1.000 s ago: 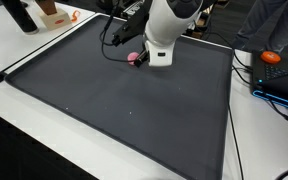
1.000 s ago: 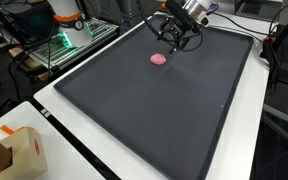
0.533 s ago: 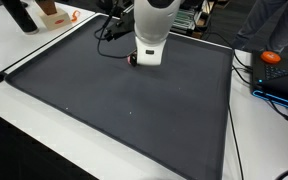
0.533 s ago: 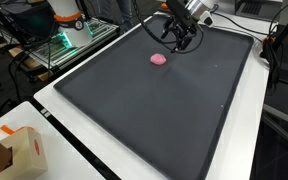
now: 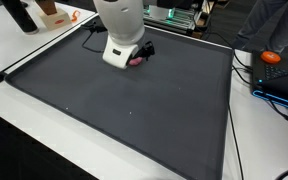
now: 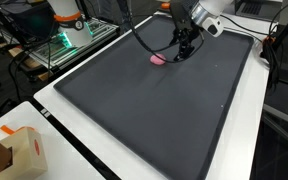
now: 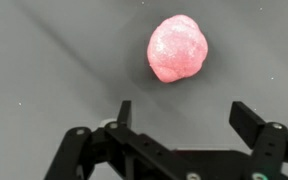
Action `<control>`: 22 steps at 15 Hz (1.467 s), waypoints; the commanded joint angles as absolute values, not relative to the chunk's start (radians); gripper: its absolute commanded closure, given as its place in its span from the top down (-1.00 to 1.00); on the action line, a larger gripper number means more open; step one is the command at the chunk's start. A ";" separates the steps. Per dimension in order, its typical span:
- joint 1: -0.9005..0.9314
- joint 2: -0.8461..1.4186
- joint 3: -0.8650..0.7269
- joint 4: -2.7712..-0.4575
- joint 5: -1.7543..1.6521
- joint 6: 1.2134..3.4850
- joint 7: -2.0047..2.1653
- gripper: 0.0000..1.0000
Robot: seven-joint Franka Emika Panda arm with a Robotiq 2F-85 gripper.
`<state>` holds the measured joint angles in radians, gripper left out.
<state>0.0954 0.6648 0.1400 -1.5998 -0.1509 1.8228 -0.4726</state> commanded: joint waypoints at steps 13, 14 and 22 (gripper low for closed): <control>-0.036 0.658 0.030 -1.639 0.121 1.901 -0.006 1.00; -0.041 0.653 0.023 -1.650 0.140 1.911 0.024 1.00; -0.075 0.571 -0.038 -1.791 0.297 1.983 0.250 1.00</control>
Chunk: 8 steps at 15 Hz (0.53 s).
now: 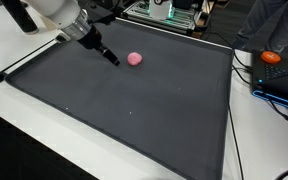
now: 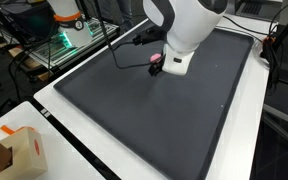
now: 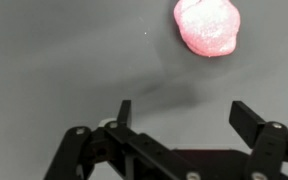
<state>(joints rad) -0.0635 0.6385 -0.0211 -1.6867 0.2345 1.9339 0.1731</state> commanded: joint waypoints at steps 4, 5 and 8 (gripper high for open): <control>-0.079 0.516 -0.068 -1.879 0.371 2.007 0.372 1.00; -0.079 0.504 -0.074 -1.900 0.389 2.015 0.404 1.00; -0.077 0.466 -0.091 -1.972 0.447 2.040 0.498 1.00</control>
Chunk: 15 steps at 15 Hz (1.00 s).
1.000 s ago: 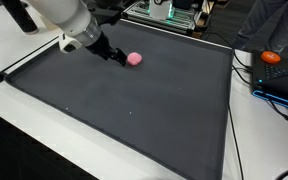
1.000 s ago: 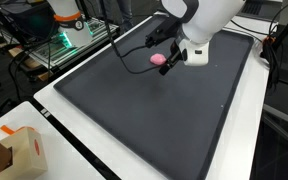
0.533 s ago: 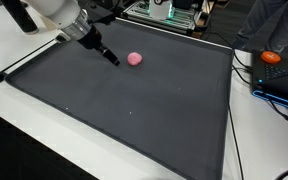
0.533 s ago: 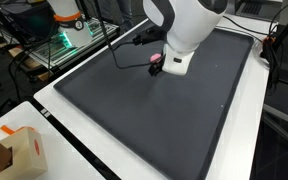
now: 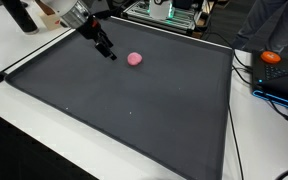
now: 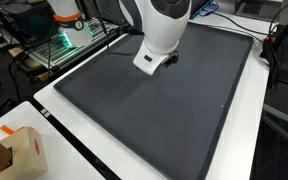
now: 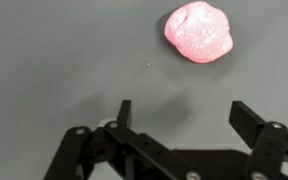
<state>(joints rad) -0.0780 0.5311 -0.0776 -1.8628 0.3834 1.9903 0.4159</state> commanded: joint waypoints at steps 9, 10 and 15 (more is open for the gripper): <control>-0.084 0.381 -0.095 -2.145 0.694 2.167 0.708 1.00; -0.081 0.376 -0.095 -2.154 0.717 2.181 0.708 1.00; -0.055 0.348 -0.093 -2.171 0.713 2.213 0.674 1.00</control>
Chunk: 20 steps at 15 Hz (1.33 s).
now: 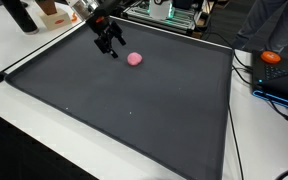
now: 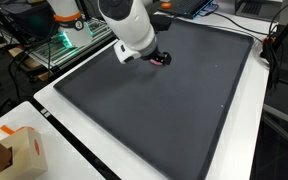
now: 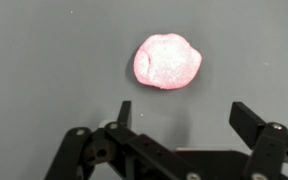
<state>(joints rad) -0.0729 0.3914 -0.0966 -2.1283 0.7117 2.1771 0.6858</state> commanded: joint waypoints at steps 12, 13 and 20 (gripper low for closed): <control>0.092 0.200 -0.067 -2.187 0.247 2.248 0.769 1.00; 0.101 0.187 -0.061 -2.189 0.206 2.254 0.781 1.00; 0.106 0.168 -0.016 -2.157 0.091 2.253 0.792 1.00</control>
